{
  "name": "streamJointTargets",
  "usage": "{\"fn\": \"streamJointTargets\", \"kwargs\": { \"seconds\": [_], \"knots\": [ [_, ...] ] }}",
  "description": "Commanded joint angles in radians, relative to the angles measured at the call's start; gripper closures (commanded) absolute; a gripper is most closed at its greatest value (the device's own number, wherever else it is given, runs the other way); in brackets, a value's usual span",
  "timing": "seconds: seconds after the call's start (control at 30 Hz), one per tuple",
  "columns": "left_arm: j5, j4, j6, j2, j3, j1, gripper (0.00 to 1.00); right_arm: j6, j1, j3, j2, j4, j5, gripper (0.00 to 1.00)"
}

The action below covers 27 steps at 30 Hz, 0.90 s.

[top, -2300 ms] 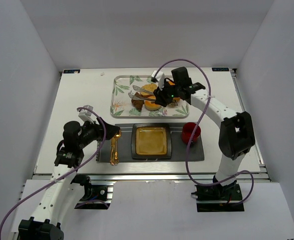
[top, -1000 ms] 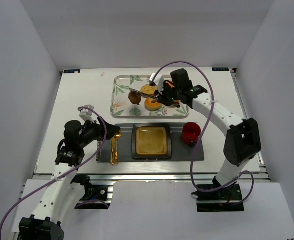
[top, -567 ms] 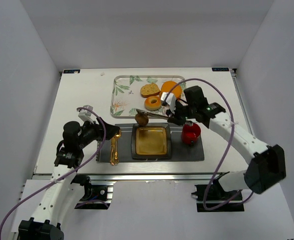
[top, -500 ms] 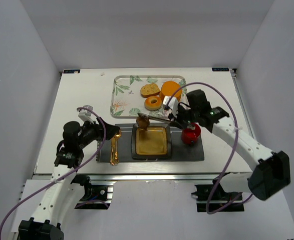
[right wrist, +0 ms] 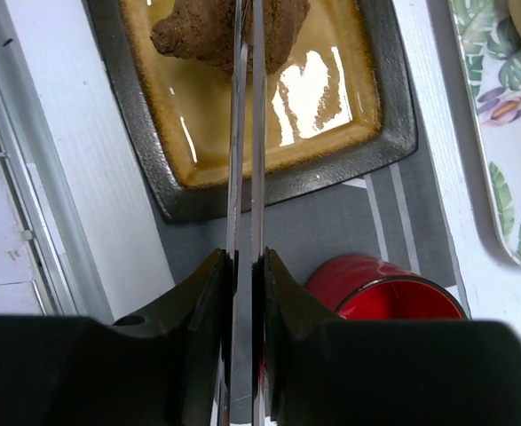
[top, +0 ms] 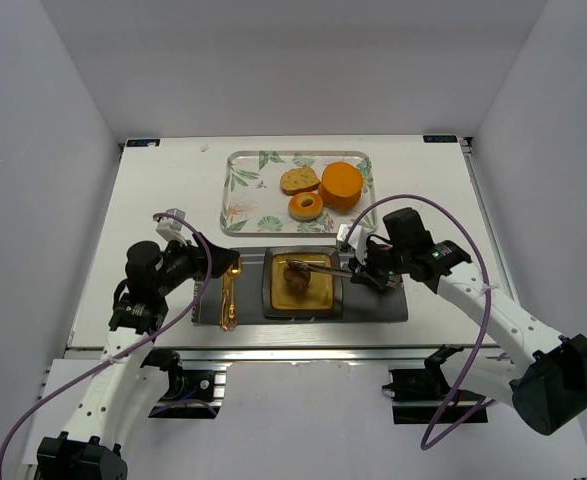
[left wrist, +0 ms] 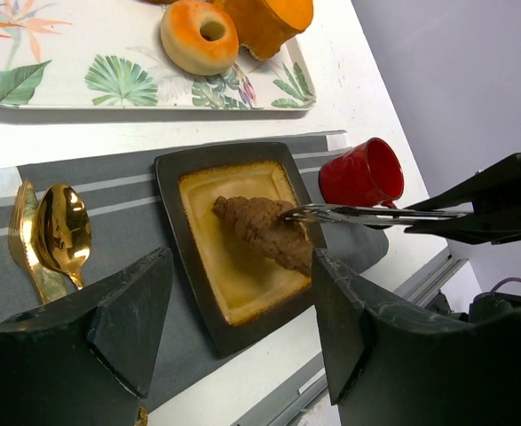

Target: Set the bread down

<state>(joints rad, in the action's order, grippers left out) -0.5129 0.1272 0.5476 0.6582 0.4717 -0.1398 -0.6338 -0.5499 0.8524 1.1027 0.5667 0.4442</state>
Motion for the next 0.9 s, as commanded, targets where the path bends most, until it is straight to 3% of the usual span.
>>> {"fn": "streamJointTargets", "kwargs": {
  "seconds": [0.0, 0.13, 0.27, 0.77, 0.87],
  "knots": [
    [-0.01, -0.011, 0.005, -0.012, 0.007, -0.004, 0.27, -0.017, -0.013, 0.002, -0.001, -0.013, 0.04, 0.73],
    [0.001, 0.018, 0.003, -0.046, 0.005, -0.004, 0.27, -0.026, -0.019, 0.008, -0.004, 0.005, 0.057, 0.59],
    [0.01, 0.035, 0.005, -0.071, -0.002, -0.003, 0.27, -0.018, -0.021, 0.017, -0.023, 0.016, 0.073, 0.54],
    [0.002, 0.028, 0.005, -0.065, 0.007, -0.004, 0.27, 0.075, -0.018, 0.086, -0.104, -0.028, 0.087, 0.57],
    [0.001, 0.023, 0.005, -0.065, 0.005, -0.004, 0.27, 0.15, 0.04, 0.094, -0.096, -0.077, 0.053, 0.6]
  ]
}}
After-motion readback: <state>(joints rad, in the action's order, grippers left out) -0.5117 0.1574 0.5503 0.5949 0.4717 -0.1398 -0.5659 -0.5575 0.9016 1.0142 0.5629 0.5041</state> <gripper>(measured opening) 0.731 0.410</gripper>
